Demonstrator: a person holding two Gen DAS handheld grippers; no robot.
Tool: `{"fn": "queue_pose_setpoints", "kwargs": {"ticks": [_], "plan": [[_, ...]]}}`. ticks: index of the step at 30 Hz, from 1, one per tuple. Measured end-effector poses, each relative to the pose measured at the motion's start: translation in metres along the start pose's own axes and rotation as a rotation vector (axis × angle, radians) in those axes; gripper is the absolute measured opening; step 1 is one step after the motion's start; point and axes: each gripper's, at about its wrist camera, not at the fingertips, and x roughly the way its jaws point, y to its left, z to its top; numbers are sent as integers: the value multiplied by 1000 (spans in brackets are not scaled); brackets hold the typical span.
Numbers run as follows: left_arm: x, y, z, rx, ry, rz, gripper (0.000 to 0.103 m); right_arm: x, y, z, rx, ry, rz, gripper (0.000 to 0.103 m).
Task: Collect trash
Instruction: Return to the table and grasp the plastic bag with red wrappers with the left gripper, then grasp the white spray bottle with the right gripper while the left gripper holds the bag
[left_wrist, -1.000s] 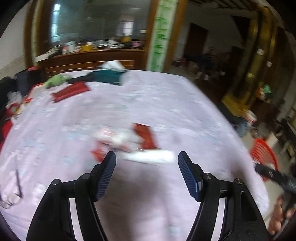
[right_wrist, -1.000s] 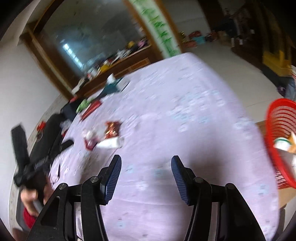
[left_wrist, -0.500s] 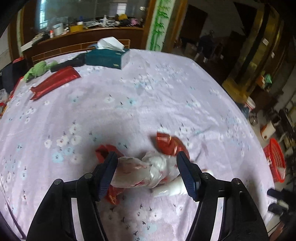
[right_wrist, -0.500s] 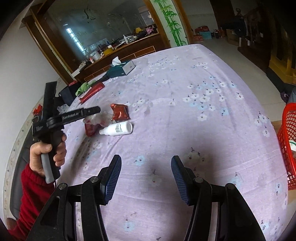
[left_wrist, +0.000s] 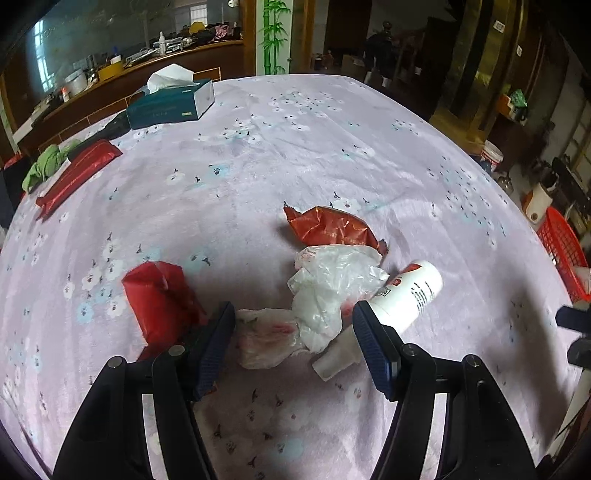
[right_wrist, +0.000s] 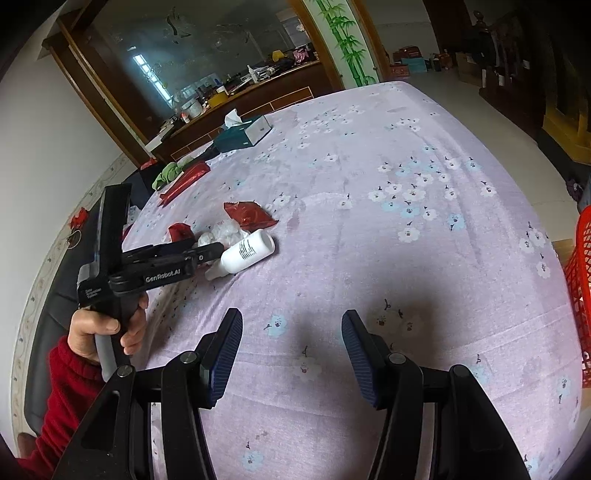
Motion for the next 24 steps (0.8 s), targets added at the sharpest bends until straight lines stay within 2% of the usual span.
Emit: {"fn": "queue_pose_setpoints", "kwargs": {"ticks": [2,3,7,9,13,20,24], "plan": [[3,1,0,-25,-3,0,64,-2,-1,0,0,-1,-1,60],[4,2,0,-37,-4,6,57,-2,-1,0,0,-1,0,60],[2,2,-3,-80,-17,30,53,-2,1,2,-5,2,2,60],[-7,1,-7,-98,-42,34,52,0,4,5,-10,9,9,60],[-38,4,-20,-154,-98,-3,52,9,8,18,-24,28,23,60],[-96,16,-76,-261,-182,-5,53,63,30,57,-95,109,77,58],[-105,18,-103,-289,-190,26,53,108,34,74,-90,164,98,53]]}}
